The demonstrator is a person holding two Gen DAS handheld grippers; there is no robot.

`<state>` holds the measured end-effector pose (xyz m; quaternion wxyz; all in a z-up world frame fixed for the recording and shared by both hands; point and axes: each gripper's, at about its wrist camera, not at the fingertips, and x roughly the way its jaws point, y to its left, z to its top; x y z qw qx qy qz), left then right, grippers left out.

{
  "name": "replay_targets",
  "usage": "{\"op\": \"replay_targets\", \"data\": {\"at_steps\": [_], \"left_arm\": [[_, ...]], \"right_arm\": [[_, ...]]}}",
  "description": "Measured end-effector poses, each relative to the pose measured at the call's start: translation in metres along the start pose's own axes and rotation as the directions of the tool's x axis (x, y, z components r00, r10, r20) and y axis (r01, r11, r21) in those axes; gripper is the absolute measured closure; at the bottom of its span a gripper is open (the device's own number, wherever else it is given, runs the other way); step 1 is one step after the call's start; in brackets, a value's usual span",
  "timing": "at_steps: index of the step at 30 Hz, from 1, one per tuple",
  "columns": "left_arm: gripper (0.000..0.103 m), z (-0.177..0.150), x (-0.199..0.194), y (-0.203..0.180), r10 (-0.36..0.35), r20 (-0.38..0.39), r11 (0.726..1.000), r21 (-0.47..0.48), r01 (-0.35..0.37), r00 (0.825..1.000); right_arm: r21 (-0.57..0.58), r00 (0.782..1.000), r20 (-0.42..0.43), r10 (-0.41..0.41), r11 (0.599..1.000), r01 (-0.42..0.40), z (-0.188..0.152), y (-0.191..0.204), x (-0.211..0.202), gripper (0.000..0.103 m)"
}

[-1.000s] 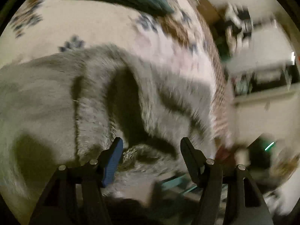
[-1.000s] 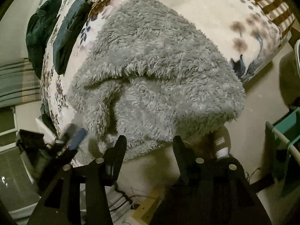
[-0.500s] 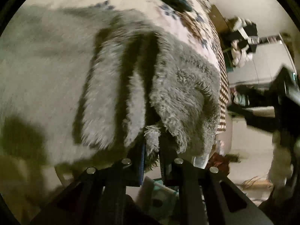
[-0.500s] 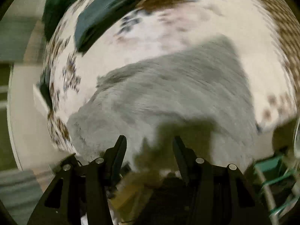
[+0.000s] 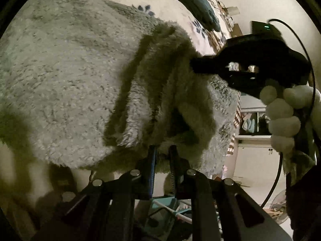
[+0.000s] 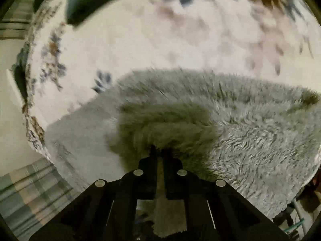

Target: Fold towel

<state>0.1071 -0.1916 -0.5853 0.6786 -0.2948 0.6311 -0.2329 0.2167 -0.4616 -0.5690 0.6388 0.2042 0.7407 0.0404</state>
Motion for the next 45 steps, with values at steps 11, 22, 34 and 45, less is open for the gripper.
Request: {"op": "replay_targets", "data": {"at_steps": [11,22,34,45], "left_arm": [[0.089,0.013,-0.047,0.006,0.005,0.084,0.996,-0.087,0.003,0.996],[0.027,0.088,0.012,-0.061,0.027,0.036,0.998,0.058,-0.029,0.999],[0.095,0.120,0.037,-0.086,0.141,-0.006,0.963,0.231,-0.136,0.990],[0.095,0.154,0.029,-0.067,0.179,0.010,0.971,0.162,-0.178,0.984]], "right_arm": [[-0.134,0.994,0.050,0.101,0.987,-0.093,0.031,0.054,-0.043,0.095],[0.197,0.988,0.157,-0.004,0.980,-0.027,-0.092,-0.124,-0.083,0.020],[0.514,0.972,0.180,0.149,0.829,-0.222,-0.195,-0.232,-0.034,0.020],[0.584,0.892,0.261,0.370,0.675,-0.451,-0.215,-0.208,0.037,0.093]]}}
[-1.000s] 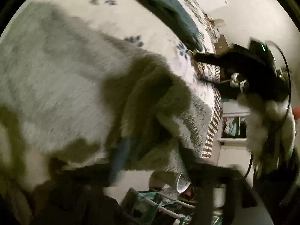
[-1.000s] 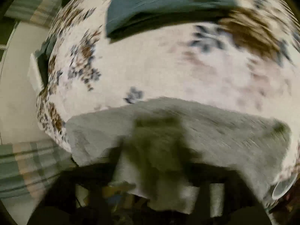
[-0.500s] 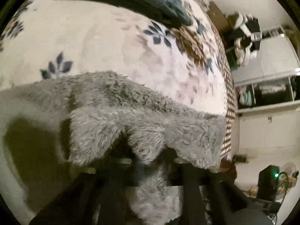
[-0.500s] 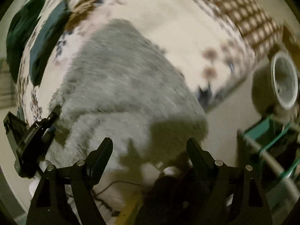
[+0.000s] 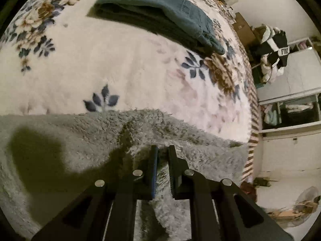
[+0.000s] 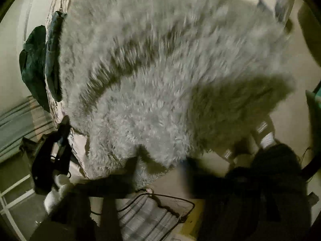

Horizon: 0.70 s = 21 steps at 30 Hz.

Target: Fold towel

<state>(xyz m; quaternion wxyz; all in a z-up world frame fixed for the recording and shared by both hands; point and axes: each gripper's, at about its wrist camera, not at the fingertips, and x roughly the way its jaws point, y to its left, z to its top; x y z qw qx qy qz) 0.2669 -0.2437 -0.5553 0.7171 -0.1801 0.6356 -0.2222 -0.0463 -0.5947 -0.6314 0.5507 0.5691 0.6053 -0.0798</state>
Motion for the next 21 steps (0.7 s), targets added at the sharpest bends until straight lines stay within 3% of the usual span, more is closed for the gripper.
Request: {"op": "replay_targets", "data": {"at_steps": [3,5,7,9,11,12,14,16,19,21], "left_arm": [[0.094,-0.004,-0.007,-0.002,-0.037,-0.014,0.999,-0.024,0.036,0.999],[0.092,-0.011,-0.015,-0.006,-0.042,-0.010,0.999,-0.022,0.042,0.999],[0.083,-0.019,-0.018,-0.011,-0.059,-0.025,0.998,-0.023,0.059,0.998],[0.066,-0.028,-0.017,-0.015,-0.075,-0.047,0.997,-0.029,0.073,0.996],[0.050,-0.034,-0.009,-0.017,-0.076,-0.078,0.997,-0.033,0.073,0.994],[0.045,-0.036,-0.004,-0.016,-0.064,-0.088,0.998,-0.035,0.061,0.994],[0.045,-0.036,0.005,-0.015,-0.047,-0.093,0.998,-0.034,0.044,0.995],[0.045,-0.032,0.021,-0.013,-0.001,-0.105,1.000,-0.020,-0.001,0.994],[0.048,-0.024,0.040,-0.012,0.053,-0.104,0.999,0.010,-0.052,0.993],[0.093,-0.022,0.048,-0.016,0.059,-0.103,0.997,0.054,-0.053,0.993]], "right_arm": [[-0.023,0.994,-0.054,-0.096,0.995,0.095,-0.014,0.000,0.016,0.093],[-0.036,0.991,-0.093,-0.094,0.995,0.091,-0.024,-0.004,0.020,0.093],[-0.043,0.994,-0.094,-0.060,0.997,0.056,-0.030,-0.004,0.014,0.092],[-0.055,0.995,-0.096,-0.028,0.998,0.023,-0.034,0.002,0.006,0.078],[-0.061,0.997,-0.078,0.019,0.998,-0.024,-0.038,0.013,0.001,0.046],[-0.052,0.996,-0.072,0.051,0.997,-0.055,-0.040,0.020,0.001,0.041],[-0.028,0.995,-0.066,0.079,0.996,-0.081,-0.038,0.033,0.001,0.039],[-0.023,0.998,-0.060,0.034,0.999,-0.035,-0.036,0.041,0.012,0.039],[0.081,0.999,-0.048,0.015,0.997,-0.011,-0.034,0.031,0.028,0.038],[0.162,1.000,-0.014,0.027,0.986,-0.025,-0.033,0.020,0.037,0.040]]}}
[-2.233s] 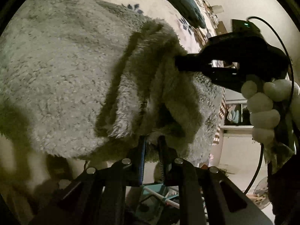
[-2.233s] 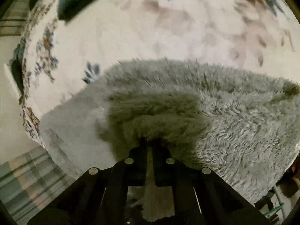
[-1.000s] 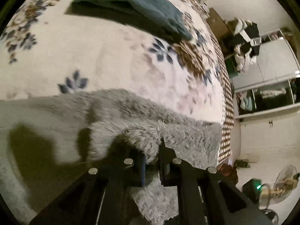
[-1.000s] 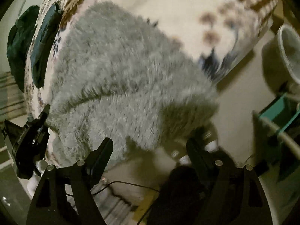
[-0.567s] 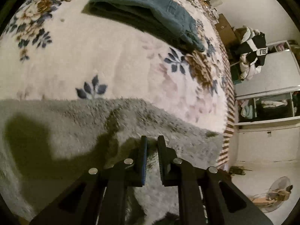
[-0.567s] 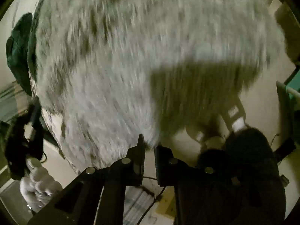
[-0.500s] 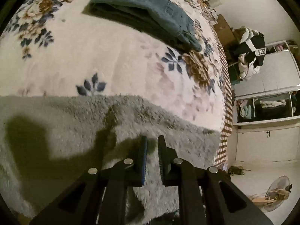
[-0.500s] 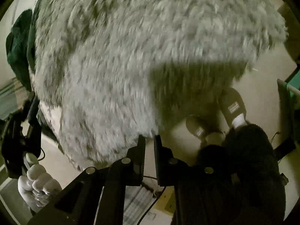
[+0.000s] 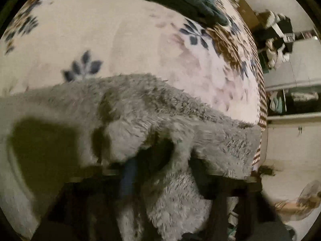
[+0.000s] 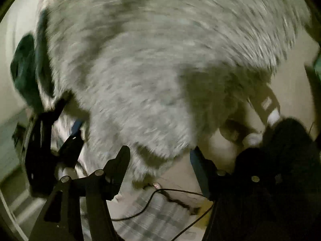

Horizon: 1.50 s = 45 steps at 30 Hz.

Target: Fold towel

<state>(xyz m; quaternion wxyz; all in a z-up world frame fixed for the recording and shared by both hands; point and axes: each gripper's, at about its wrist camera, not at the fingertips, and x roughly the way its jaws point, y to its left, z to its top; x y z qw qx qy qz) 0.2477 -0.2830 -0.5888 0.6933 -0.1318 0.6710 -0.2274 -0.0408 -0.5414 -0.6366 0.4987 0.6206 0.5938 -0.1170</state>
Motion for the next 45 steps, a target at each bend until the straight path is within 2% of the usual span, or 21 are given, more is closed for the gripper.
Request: {"op": "replay_targets", "data": {"at_steps": [1,2,6,10,12,18,21,22,24,25,26,27,28,29,31,34,39,40,42,44,45], "left_arm": [[0.093,0.000,0.000,-0.003,0.001,0.003,1.000,0.021,-0.001,1.000],[0.095,-0.001,-0.002,-0.005,-0.005,0.013,0.999,0.033,0.004,1.000],[0.096,-0.005,-0.027,-0.008,-0.034,0.066,0.998,0.046,0.031,0.997],[0.096,-0.003,-0.057,0.000,-0.072,0.108,0.997,0.006,0.072,0.992],[0.096,-0.001,-0.065,0.007,-0.055,0.118,0.998,0.004,0.055,0.992],[0.095,0.004,-0.049,0.043,-0.006,0.080,0.998,-0.060,0.011,0.997],[0.092,0.003,-0.042,0.046,-0.015,0.070,0.997,-0.074,0.020,0.997],[0.092,0.001,-0.043,0.044,-0.022,0.077,0.997,-0.069,0.027,0.997],[0.089,-0.002,-0.046,0.037,-0.021,0.098,0.999,-0.039,0.025,0.995],[0.084,-0.004,-0.049,0.033,0.002,0.115,1.000,-0.024,0.001,0.993],[0.069,-0.006,-0.051,0.031,0.016,0.126,1.000,-0.016,-0.014,0.992],[0.047,-0.007,-0.053,0.028,0.040,0.136,0.999,-0.005,-0.039,0.990],[0.035,-0.009,-0.056,0.025,0.065,0.141,0.998,0.005,-0.066,0.988],[0.020,-0.010,-0.059,0.024,0.080,0.149,0.997,0.009,-0.082,0.986],[0.019,-0.015,-0.069,0.022,0.080,0.179,0.997,0.007,-0.082,0.981],[0.018,-0.024,-0.083,0.024,0.066,0.199,0.998,-0.035,-0.060,0.978],[0.018,-0.068,-0.115,0.050,0.064,0.244,0.981,-0.193,-0.016,0.968],[0.018,-0.079,-0.120,0.061,0.079,0.249,0.971,-0.239,-0.018,0.965],[0.018,-0.103,-0.128,0.091,0.121,0.262,0.940,-0.341,-0.025,0.957],[0.018,-0.123,-0.131,0.126,0.191,0.256,0.894,-0.444,-0.060,0.948],[0.018,-0.132,-0.131,0.149,0.203,0.257,0.867,-0.496,-0.051,0.945]], "right_arm": [[0.017,1.000,0.013,0.020,1.000,-0.020,0.000,0.000,0.004,0.060],[0.022,0.999,0.020,0.034,0.999,-0.035,-0.001,0.000,0.007,0.095],[-0.064,0.997,0.069,0.021,0.998,-0.017,-0.012,0.015,0.000,0.096],[-0.145,0.998,0.057,0.033,0.989,-0.025,-0.030,0.035,-0.005,0.097],[-0.176,0.998,0.051,0.033,0.984,-0.024,-0.035,0.043,-0.005,0.097],[-0.255,0.999,0.023,-0.029,0.966,0.034,-0.036,0.060,0.020,0.097],[-0.297,0.996,0.013,-0.088,0.951,0.088,-0.030,0.061,0.033,0.095],[-0.314,0.993,0.012,-0.114,0.943,0.112,-0.029,0.065,0.035,0.091],[-0.354,0.986,0.011,-0.164,0.922,0.157,-0.032,0.074,0.031,0.076],[-0.384,0.980,0.022,-0.199,0.903,0.192,-0.033,0.080,0.028,0.055],[-0.403,0.978,0.032,-0.207,0.892,0.202,-0.033,0.085,0.025,0.038],[-0.418,0.977,0.040,-0.211,0.884,0.208,-0.032,0.088,0.022,0.031],[-0.455,0.972,0.060,-0.227,0.860,0.229,-0.034,0.096,0.015,0.024],[-0.485,0.967,0.078,-0.241,0.839,0.248,-0.036,0.103,0.010,0.023],[-0.538,0.957,0.110,-0.269,0.793,0.285,-0.041,0.115,0.000,0.020],[-0.584,0.934,0.179,-0.308,0.731,0.353,-0.044,0.135,-0.017,0.004],[-0.610,0.855,0.368,-0.364,0.600,0.518,-0.048,0.165,-0.045,0.002],[-0.609,0.848,0.379,-0.371,0.590,0.531,-0.047,0.167,-0.044,0.002],[-0.610,0.849,0.365,-0.382,0.591,0.528,-0.043,0.173,-0.040,0.002],[-0.616,0.852,0.358,-0.383,0.588,0.523,-0.040,0.176,-0.033,0.002],[-0.620,0.852,0.359,-0.381,0.585,0.523,-0.040,0.173,-0.027,0.002]]}}
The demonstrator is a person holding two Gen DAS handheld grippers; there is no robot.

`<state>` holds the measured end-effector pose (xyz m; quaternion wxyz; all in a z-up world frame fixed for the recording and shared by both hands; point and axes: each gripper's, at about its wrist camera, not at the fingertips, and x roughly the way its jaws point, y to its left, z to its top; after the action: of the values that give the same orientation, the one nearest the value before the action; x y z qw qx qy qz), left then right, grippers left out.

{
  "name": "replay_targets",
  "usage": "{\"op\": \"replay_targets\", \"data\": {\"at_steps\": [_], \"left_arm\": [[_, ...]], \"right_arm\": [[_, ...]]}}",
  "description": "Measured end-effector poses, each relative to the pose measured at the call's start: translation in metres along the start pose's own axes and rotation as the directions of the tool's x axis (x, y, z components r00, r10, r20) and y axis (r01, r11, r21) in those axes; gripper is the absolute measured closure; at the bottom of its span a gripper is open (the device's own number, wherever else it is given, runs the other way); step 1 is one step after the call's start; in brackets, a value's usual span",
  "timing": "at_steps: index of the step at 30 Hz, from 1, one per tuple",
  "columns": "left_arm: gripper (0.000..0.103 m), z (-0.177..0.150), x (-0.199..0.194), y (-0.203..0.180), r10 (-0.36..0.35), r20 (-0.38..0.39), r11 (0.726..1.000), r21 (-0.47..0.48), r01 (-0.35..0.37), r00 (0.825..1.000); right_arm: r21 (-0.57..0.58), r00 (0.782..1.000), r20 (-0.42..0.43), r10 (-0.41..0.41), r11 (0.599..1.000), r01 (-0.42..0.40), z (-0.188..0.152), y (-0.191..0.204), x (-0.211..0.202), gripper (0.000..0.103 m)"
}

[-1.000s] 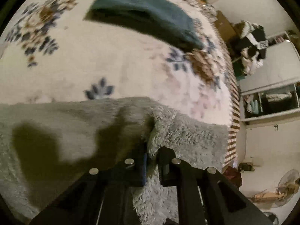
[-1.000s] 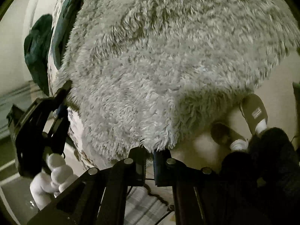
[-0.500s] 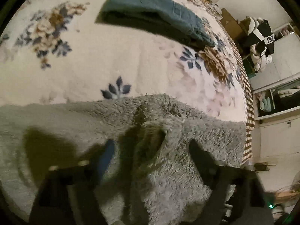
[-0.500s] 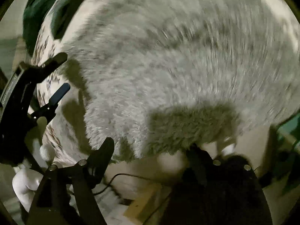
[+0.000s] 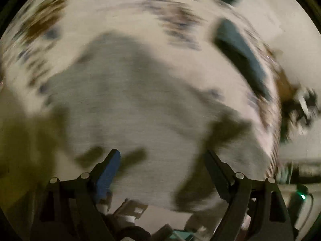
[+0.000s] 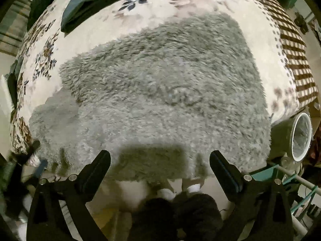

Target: Fold towel

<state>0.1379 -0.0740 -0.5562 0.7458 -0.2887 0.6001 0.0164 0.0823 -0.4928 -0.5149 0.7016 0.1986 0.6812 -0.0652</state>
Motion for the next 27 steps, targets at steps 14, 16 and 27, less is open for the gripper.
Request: {"op": "replay_targets", "data": {"at_steps": [14,16,27], "left_arm": [[0.040,0.044,0.041,0.094,-0.075,0.233,0.978,-0.171,0.116,0.970],[0.067,0.048,0.043,0.087,-0.103,0.250,0.981,-0.135,0.140,0.963],[0.081,0.036,-0.053,-0.028,-0.305,0.390,0.950,0.183,0.252,0.869]], "right_arm": [[-0.075,0.999,0.019,-0.039,0.996,0.040,0.022,0.044,0.035,0.002],[-0.073,0.999,0.022,-0.048,0.996,0.049,0.025,0.047,0.040,0.002],[-0.028,0.999,0.034,0.010,1.000,-0.009,0.021,0.013,0.033,0.002]]}}
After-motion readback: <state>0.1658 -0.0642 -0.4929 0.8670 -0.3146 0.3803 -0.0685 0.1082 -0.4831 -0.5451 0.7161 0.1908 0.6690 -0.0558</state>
